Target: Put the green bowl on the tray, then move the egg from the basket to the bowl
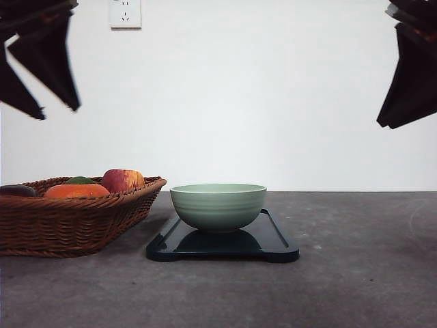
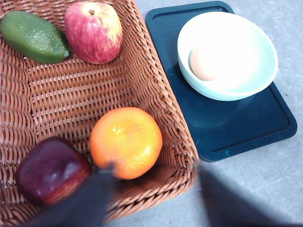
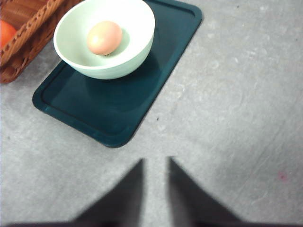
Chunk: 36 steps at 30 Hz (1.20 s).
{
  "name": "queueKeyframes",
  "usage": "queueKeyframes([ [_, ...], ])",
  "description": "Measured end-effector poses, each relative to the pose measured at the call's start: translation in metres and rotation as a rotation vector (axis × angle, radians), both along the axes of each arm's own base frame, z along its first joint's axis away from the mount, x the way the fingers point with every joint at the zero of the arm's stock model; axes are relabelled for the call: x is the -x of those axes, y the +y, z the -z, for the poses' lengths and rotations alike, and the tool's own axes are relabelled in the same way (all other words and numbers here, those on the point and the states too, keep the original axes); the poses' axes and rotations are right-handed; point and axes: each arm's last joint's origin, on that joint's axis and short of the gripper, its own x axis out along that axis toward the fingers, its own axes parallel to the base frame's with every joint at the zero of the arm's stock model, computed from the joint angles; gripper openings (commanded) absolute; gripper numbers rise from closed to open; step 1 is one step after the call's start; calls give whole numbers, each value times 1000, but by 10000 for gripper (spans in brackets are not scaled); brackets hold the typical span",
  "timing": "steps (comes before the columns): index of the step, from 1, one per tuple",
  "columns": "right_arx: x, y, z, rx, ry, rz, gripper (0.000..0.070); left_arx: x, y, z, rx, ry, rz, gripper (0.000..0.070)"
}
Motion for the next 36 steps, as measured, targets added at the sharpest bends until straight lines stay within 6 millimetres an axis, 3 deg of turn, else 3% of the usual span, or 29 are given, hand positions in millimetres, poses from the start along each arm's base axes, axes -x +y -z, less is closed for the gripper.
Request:
queueKeyframes([
  [24, -1, 0, -1, -6, -13, 0, 12, 1, 1, -1, 2, -6, -1, 0],
  [30, -1, 1, -2, -9, -19, 0, 12, 11, 28, 0, 73, -195, -90, 0],
  [36, -1, 1, -2, -9, -19, 0, 12, 36, 61, 36, 139, -406, -237, 0],
])
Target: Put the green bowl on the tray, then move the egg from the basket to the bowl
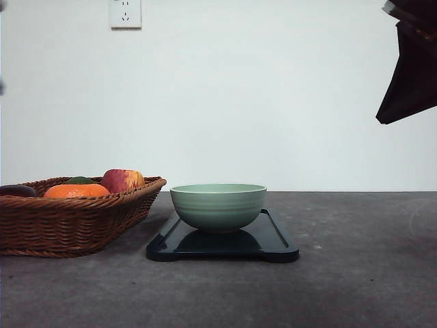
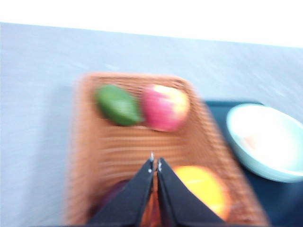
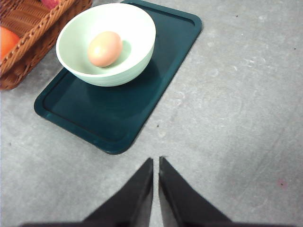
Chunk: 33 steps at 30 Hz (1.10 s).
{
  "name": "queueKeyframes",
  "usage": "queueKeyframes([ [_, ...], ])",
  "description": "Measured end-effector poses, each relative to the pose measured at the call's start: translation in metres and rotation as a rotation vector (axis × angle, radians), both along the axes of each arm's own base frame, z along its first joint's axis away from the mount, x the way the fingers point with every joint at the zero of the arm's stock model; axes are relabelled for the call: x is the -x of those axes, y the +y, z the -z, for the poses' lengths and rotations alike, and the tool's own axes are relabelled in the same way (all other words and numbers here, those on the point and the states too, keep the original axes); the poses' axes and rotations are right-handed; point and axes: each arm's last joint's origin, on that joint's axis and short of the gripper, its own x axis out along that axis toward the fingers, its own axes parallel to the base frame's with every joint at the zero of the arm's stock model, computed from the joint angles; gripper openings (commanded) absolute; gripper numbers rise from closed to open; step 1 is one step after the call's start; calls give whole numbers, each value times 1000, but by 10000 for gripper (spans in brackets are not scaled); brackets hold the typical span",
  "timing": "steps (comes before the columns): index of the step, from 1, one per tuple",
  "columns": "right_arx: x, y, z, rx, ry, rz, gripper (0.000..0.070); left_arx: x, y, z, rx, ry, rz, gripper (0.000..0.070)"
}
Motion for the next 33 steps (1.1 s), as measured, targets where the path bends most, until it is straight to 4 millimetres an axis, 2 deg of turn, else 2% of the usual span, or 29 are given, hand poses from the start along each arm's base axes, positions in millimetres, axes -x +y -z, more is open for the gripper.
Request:
queueKeyframes([
  [6, 0, 0, 0, 0, 0, 0, 12, 26, 23, 43, 8, -46, -136, 0],
  [15, 0, 0, 0, 0, 0, 0, 12, 41, 30, 84, 15, -119, -190, 0],
  [33, -2, 1, -2, -14, -28, 0, 12, 46, 30, 83, 16, -139, -190, 0],
])
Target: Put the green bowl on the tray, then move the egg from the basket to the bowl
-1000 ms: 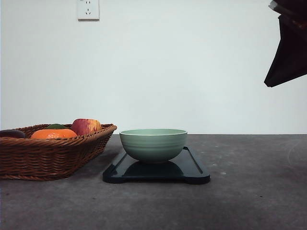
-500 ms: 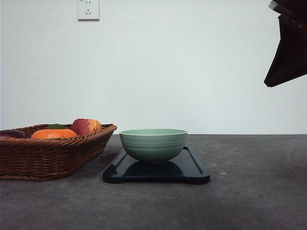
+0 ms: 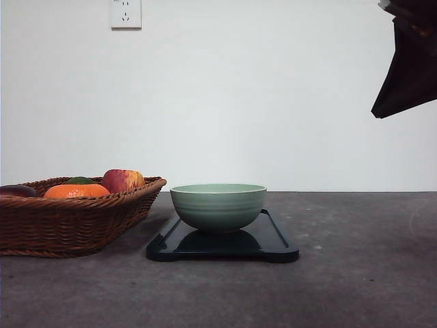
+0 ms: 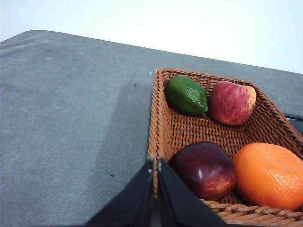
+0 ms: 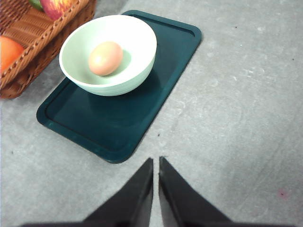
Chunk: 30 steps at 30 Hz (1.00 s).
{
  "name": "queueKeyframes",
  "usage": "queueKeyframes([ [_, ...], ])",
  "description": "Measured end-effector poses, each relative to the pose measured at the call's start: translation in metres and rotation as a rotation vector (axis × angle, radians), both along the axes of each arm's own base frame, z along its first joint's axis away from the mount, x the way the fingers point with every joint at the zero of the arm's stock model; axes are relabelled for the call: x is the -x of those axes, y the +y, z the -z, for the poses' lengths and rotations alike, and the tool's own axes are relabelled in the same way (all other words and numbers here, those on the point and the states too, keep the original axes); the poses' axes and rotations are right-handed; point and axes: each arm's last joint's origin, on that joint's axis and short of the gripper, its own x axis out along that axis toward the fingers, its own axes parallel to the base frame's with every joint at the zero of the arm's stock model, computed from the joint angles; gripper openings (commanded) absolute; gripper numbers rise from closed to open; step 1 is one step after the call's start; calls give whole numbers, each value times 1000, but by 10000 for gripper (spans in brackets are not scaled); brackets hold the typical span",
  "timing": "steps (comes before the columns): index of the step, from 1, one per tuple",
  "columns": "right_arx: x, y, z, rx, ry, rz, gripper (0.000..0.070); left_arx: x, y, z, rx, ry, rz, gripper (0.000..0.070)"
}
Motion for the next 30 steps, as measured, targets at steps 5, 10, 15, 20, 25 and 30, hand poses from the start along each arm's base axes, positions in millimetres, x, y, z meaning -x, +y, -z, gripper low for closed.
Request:
queueKeyframes([
  [5, 0, 0, 0, 0, 0, 0, 12, 0, 0, 0, 0, 0, 0, 0],
  [10, -1, -1, -1, 26, -37, 10, 12, 0, 0, 0, 0, 1, 0, 0],
  [15, 9, -16, 9, 75, -204, 70, 12, 0, 0, 0, 0, 1, 0, 0],
  [20, 31, -41, 36, 39, -403, 176, 12, 0, 0, 0, 0, 0, 0, 0],
  [25, 50, -60, 67, 32, -505, 290, 12, 0, 0, 0, 0, 0, 0, 0],
  [30, 59, -69, 84, 28, -585, 370, 12, 0, 0, 0, -1, 0, 0, 0],
])
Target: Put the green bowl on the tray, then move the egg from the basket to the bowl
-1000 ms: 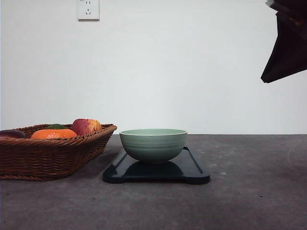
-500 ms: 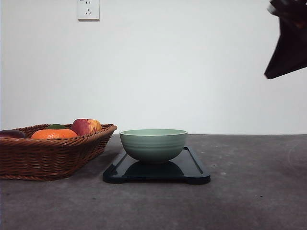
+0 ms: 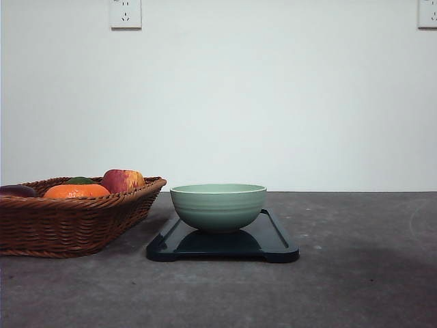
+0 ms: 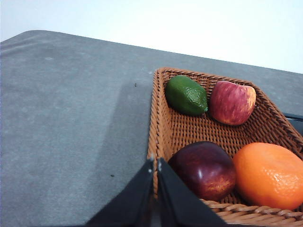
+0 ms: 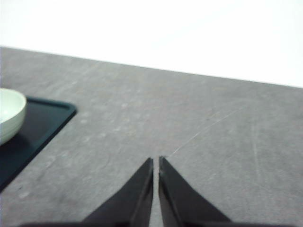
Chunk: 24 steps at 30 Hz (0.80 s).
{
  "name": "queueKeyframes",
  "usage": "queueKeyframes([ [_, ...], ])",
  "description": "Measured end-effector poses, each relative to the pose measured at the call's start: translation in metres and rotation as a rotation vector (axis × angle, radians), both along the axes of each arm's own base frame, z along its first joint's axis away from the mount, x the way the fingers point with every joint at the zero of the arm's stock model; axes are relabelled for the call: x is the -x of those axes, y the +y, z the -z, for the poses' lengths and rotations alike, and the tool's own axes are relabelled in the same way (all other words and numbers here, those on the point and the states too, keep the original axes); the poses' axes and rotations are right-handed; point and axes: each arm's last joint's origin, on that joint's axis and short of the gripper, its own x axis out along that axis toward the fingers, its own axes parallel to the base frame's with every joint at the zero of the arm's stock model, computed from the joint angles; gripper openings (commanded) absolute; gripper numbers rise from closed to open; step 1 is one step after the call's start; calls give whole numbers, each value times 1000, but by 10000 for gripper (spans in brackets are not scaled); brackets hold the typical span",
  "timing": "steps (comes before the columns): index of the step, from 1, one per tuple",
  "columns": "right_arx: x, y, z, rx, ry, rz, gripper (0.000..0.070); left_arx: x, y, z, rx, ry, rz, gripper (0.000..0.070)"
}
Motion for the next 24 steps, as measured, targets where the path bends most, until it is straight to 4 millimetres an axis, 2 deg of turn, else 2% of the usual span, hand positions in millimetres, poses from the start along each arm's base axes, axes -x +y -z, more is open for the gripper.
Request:
queueKeyframes([
  [4, 4, -2, 9, -6, 9, 14, 12, 0, 0, 0, -1, 0, 0, 0],
  [24, 3, -2, 9, -15, 2, 13, 12, 0, 0, 0, -1, 0, 1, 0],
])
